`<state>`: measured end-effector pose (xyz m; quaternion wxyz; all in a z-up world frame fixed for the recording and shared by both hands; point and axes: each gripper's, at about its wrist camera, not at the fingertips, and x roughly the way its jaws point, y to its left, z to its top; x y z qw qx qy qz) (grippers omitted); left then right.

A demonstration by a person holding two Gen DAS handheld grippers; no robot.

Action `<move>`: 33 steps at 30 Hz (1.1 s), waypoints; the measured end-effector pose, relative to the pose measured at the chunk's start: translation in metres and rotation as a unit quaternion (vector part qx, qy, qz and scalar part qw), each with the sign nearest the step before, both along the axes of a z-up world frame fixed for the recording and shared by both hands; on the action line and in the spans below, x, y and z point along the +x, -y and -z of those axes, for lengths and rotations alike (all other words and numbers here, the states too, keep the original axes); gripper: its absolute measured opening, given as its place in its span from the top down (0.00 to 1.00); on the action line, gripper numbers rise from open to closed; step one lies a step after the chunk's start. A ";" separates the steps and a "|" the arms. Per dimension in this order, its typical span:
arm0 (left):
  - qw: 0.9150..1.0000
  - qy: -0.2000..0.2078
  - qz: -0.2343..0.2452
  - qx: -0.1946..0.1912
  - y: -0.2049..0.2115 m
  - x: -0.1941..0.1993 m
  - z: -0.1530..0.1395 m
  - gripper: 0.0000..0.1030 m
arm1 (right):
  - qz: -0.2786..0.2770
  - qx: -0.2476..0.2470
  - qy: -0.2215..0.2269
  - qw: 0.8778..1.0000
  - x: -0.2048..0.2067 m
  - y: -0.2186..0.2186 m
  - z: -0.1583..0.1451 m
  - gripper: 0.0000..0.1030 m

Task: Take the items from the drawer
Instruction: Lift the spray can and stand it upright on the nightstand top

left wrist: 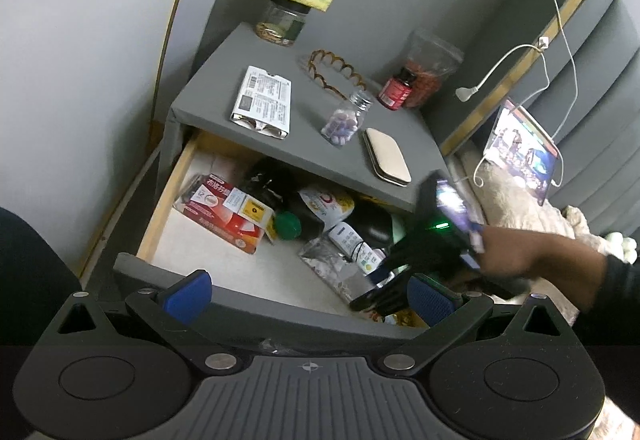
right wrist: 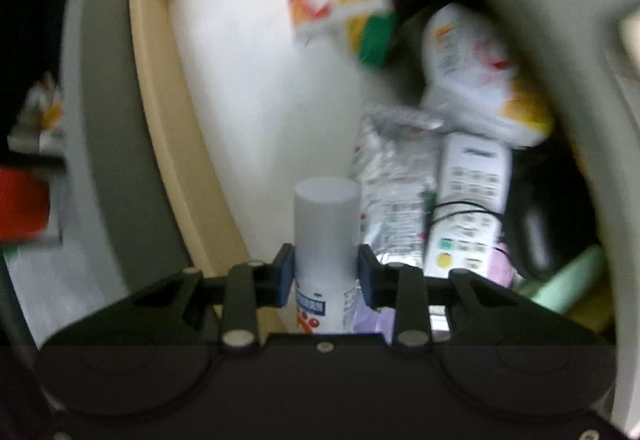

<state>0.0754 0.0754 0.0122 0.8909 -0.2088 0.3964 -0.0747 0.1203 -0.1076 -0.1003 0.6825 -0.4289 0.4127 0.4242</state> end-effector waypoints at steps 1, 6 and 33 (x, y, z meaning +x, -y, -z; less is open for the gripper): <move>1.000 -0.002 -0.001 0.004 0.001 0.000 0.000 0.00 | 0.004 0.018 0.006 1.000 -0.003 0.006 -0.006 0.70; 1.000 -0.014 -0.005 0.015 0.002 0.001 -0.001 0.00 | 0.036 0.119 0.042 0.991 -0.022 0.041 -0.037 0.69; 1.000 -0.009 -0.002 -0.005 -0.005 0.002 -0.004 0.00 | 0.298 0.372 0.149 0.866 0.093 0.116 -0.164 0.69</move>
